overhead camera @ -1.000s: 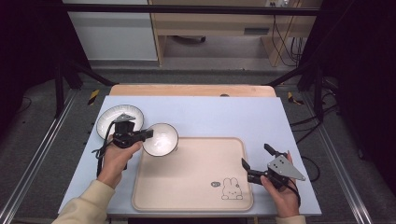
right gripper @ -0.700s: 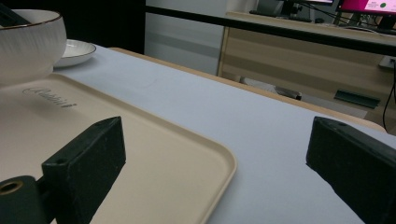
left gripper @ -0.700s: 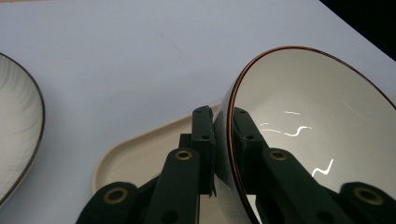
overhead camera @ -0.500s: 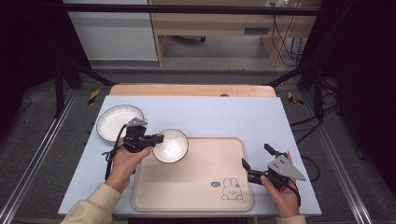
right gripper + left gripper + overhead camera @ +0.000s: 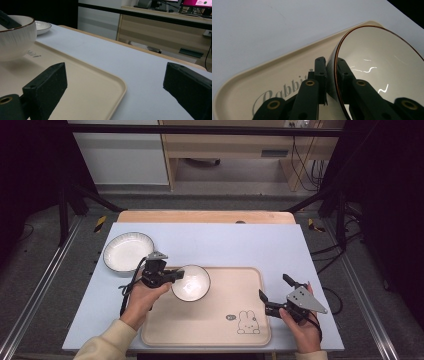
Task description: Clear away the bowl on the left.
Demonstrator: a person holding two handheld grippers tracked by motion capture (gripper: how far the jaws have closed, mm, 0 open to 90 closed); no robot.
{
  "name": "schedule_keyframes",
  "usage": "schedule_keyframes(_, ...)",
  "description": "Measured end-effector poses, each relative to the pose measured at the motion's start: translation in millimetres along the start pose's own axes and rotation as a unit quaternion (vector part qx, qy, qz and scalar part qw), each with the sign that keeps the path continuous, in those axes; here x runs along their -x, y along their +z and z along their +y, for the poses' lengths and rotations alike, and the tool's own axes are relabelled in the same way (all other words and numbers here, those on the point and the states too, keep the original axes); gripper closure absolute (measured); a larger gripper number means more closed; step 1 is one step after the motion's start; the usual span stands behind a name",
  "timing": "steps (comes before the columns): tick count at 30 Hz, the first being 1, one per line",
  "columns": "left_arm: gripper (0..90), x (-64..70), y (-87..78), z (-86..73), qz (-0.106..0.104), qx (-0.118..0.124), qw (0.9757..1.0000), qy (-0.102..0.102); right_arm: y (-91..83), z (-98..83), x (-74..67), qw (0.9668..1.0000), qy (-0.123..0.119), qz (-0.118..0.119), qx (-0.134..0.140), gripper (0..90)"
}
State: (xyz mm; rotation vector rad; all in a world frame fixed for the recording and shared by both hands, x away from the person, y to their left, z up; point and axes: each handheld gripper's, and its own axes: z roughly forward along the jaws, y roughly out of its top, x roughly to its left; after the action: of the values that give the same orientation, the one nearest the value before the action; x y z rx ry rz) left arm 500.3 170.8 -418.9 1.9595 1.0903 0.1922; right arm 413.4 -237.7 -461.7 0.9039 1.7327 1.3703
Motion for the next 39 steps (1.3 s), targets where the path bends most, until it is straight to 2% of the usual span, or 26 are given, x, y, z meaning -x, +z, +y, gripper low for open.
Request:
schedule_keyframes(21, 81.2, 16.4, 16.8, -9.0, -0.017, -0.025, 0.9994, 0.015, -0.4, 0.0, 0.5, 1.0000, 0.003, 0.000, 0.000, 5.1)
schedule_keyframes(39, 81.2, 21.6, 24.2, -14.7, -0.027, -0.036, 0.9989, 0.013, -0.5, -0.1, 0.4, 1.0000, 0.003, 0.001, -0.001, 5.2)
